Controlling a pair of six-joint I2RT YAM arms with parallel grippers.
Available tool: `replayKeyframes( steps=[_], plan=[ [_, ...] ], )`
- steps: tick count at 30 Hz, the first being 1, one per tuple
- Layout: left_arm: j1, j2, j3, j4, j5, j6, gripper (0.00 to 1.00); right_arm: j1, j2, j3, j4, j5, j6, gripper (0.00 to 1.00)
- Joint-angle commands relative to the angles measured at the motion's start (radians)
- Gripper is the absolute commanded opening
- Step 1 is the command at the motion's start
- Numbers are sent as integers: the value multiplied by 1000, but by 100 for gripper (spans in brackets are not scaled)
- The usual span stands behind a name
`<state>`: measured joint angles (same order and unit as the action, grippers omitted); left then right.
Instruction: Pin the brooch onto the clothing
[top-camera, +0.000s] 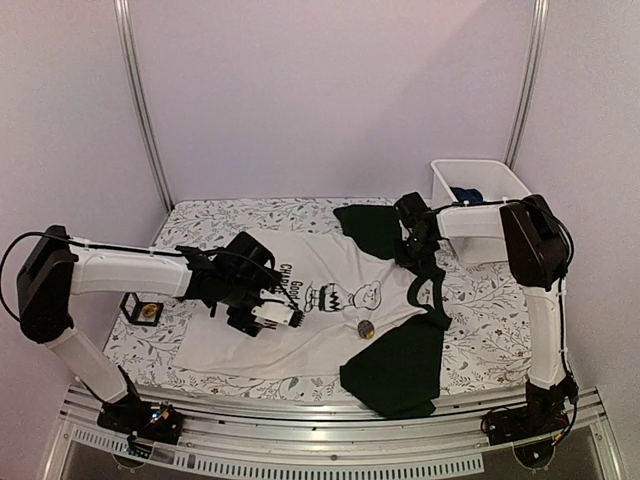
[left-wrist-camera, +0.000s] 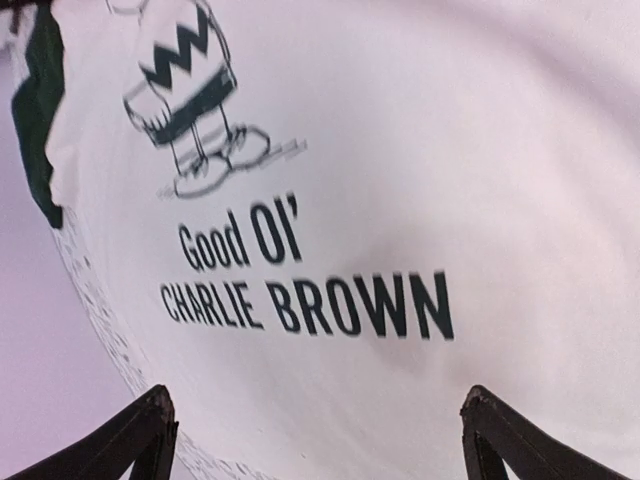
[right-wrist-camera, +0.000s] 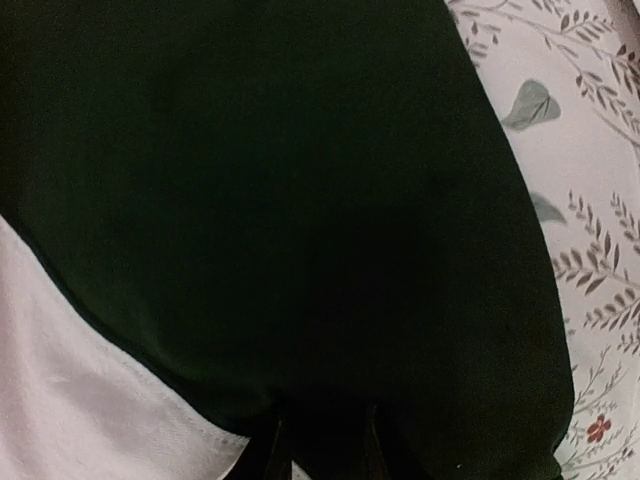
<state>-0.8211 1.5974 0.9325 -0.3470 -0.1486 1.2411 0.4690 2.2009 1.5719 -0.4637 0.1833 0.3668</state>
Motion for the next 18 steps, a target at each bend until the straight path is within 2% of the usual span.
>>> replayKeyframes(
  steps=[1, 5, 8, 10, 12, 18],
  plan=[
    [140, 37, -8, -158, -97, -50, 99, -71, 180, 230, -109, 56, -109, 24],
    [217, 60, 156, -336, -99, -109, 99, -82, 316, 539, -234, 74, -171, 24],
    [245, 135, 355, -521, -122, -245, 97, -68, 277, 590, -229, 78, -189, 25],
    [257, 211, 477, -593, -119, -358, 92, -52, 197, 569, -223, 86, -195, 26],
    [264, 252, 545, -594, -117, -447, 90, -28, 92, 493, -222, 93, -184, 26],
    [272, 313, 554, -456, -145, -522, 90, 89, -200, 131, -181, 37, -85, 25]
  ],
)
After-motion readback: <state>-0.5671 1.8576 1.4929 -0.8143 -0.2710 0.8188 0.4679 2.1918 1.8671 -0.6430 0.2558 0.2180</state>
